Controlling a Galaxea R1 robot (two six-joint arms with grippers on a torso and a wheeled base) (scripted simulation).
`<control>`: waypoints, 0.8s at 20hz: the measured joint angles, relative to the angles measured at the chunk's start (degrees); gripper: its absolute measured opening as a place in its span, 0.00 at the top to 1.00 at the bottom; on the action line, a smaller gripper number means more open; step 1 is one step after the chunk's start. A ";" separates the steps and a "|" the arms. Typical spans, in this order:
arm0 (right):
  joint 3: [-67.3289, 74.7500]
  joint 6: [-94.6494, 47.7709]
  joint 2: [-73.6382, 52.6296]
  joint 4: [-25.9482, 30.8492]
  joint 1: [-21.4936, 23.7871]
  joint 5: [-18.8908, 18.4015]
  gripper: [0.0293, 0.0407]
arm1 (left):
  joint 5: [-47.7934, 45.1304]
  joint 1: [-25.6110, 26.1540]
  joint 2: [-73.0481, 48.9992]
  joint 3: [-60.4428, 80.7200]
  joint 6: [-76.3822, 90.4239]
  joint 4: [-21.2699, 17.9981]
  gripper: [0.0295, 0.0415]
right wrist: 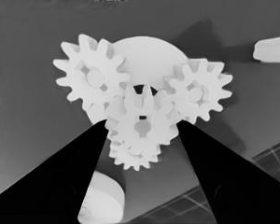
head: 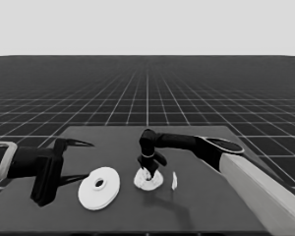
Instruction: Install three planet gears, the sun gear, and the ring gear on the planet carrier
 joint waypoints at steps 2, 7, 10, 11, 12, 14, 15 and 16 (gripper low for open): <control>0.00 1.20 0.00 0.00 0.00 0.00 0.86 | 0.00 0.00 0.00 0.00 0.00 0.00 0.25; 0.00 4.20 0.00 0.00 0.00 0.00 0.86 | 0.00 0.00 0.00 0.00 0.00 0.00 0.25; 0.00 6.00 0.00 0.00 0.00 0.00 0.86 | 0.00 0.00 0.00 0.00 0.00 0.00 0.25; 0.00 6.60 0.00 0.00 0.01 0.00 0.86 | 0.00 0.00 0.00 0.00 0.00 0.00 0.25; 0.00 7.20 0.00 0.00 0.00 0.00 0.86 | 0.00 0.00 0.00 0.00 0.00 0.00 0.25; -0.01 8.40 -0.01 0.00 -0.01 0.00 0.86 | 0.00 0.00 0.00 0.00 0.00 0.00 0.25; -0.01 9.00 -0.01 0.00 -0.02 0.00 0.86 | 0.00 0.00 0.00 0.00 0.00 0.00 0.25; -0.01 9.60 -0.01 -0.01 -0.03 0.00 0.86 | 0.00 0.00 0.00 0.00 0.00 0.00 0.25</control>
